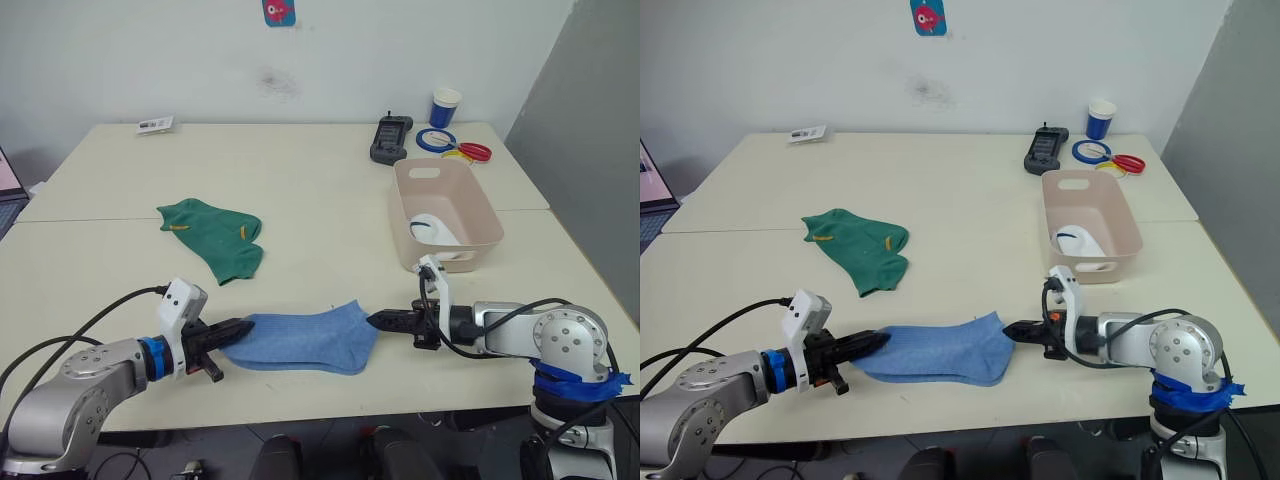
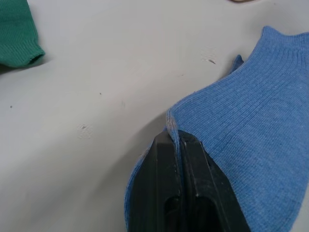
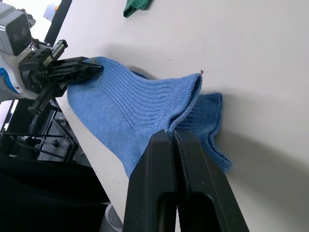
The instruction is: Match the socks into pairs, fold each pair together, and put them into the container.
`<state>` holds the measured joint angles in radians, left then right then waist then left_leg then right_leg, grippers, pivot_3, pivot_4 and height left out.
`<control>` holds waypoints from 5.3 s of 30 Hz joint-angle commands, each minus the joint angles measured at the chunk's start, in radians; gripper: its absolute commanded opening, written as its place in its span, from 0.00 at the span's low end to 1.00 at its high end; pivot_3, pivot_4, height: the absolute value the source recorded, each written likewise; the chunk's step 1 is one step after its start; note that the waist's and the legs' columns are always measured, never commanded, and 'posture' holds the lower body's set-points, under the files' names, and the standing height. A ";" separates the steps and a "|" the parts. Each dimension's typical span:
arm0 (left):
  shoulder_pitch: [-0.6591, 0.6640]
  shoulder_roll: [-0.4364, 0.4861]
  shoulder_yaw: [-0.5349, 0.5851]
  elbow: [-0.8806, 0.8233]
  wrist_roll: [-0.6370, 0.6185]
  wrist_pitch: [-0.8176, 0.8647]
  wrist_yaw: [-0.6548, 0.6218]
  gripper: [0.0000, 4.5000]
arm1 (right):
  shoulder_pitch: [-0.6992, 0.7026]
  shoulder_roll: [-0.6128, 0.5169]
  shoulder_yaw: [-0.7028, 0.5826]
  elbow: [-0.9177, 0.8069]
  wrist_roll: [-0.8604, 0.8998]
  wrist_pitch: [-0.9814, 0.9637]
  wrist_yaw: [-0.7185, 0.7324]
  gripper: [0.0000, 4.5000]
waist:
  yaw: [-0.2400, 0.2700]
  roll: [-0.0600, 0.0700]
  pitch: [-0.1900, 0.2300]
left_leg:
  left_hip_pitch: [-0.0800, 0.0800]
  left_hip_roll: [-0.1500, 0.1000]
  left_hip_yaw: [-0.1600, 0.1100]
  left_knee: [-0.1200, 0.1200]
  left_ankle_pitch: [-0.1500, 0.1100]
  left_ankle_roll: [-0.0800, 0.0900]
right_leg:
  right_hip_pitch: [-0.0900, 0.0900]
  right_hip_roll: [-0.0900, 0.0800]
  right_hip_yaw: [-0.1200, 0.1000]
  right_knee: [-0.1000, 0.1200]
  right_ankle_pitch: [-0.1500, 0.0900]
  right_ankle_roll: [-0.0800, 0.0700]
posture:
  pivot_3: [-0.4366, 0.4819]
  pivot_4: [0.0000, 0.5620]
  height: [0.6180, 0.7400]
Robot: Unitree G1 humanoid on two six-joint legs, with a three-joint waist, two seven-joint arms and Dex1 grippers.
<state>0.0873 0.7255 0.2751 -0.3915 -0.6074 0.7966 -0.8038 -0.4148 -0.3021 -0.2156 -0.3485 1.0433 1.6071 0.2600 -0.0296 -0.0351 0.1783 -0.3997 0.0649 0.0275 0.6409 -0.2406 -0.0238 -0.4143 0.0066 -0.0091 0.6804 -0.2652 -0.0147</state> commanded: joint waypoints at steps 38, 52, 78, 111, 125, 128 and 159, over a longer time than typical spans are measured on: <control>0.026 0.018 -0.040 0.034 0.068 -0.111 -0.021 0.00 | -0.003 0.001 0.075 0.028 -0.094 -0.068 0.047 0.01 | -0.001 0.000 0.000 | 0.000 0.000 0.001 -0.002 0.000 0.000 | -0.001 0.000 0.000 0.000 0.000 0.000 | 0.48 0.27 1.00; 0.014 0.036 -0.020 0.093 0.078 -0.147 -0.058 0.28 | -0.004 -0.020 0.078 0.014 -0.117 -0.101 0.088 0.40 | 0.000 0.000 0.000 | -0.001 0.000 0.001 -0.003 0.000 0.000 | -0.002 0.000 0.000 0.000 0.000 0.000 | 0.48 0.27 1.00; -0.062 0.141 -0.210 0.116 0.222 -0.420 -0.268 0.00 | -0.109 -0.099 0.765 0.324 -0.781 -1.220 0.764 0.01 | 0.001 0.001 0.000 | 0.001 0.000 0.001 -0.009 0.001 0.000 | -0.006 0.001 0.000 0.000 -0.001 -0.002 | 0.48 0.27 1.00; -0.031 0.163 -0.031 0.122 0.063 -0.301 -0.278 0.00 | 0.073 -0.242 0.412 -0.050 -0.569 -0.811 0.618 0.57 | 0.002 0.000 -0.002 | 0.014 0.000 0.002 -0.012 0.000 -0.001 | 0.006 -0.003 -0.001 -0.001 -0.004 -0.007 | 0.48 0.27 1.00; -0.032 0.185 -0.030 0.134 0.083 -0.319 -0.312 0.00 | 0.037 -0.230 0.403 -0.038 -0.437 -0.399 0.498 0.98 | 0.001 0.000 -0.002 | 0.011 0.000 0.002 -0.012 0.000 -0.001 | 0.004 -0.002 -0.001 -0.001 -0.004 -0.007 | 0.48 0.27 1.00; -0.015 0.187 -0.033 0.084 0.045 -0.290 -0.337 0.00 | 0.041 -0.222 0.468 -0.017 -0.472 -0.399 0.473 0.98 | 0.000 0.000 -0.002 | 0.009 0.000 0.001 -0.012 0.000 -0.001 | 0.003 -0.002 -0.001 -0.001 -0.004 -0.007 | 0.48 0.27 1.00; -0.008 0.224 -0.013 -0.060 -0.122 -0.130 -0.336 0.00 | -0.043 -0.372 0.448 0.175 -0.393 -0.394 0.654 0.01 | 0.001 -0.002 -0.003 | 0.006 0.000 0.000 -0.012 0.000 0.000 | 0.000 0.001 -0.001 -0.001 -0.005 -0.008 | 0.48 0.27 1.00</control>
<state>0.0853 0.9325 0.2423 -0.4572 -0.7406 0.6874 -1.1290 -0.4274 -0.6567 0.2151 -0.1952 0.6666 1.2614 0.8647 -0.0288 -0.0375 0.1752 -0.3934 0.0648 0.0274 0.6290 -0.2403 -0.0242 -0.4141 0.0075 -0.0104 0.6795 -0.2700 -0.0223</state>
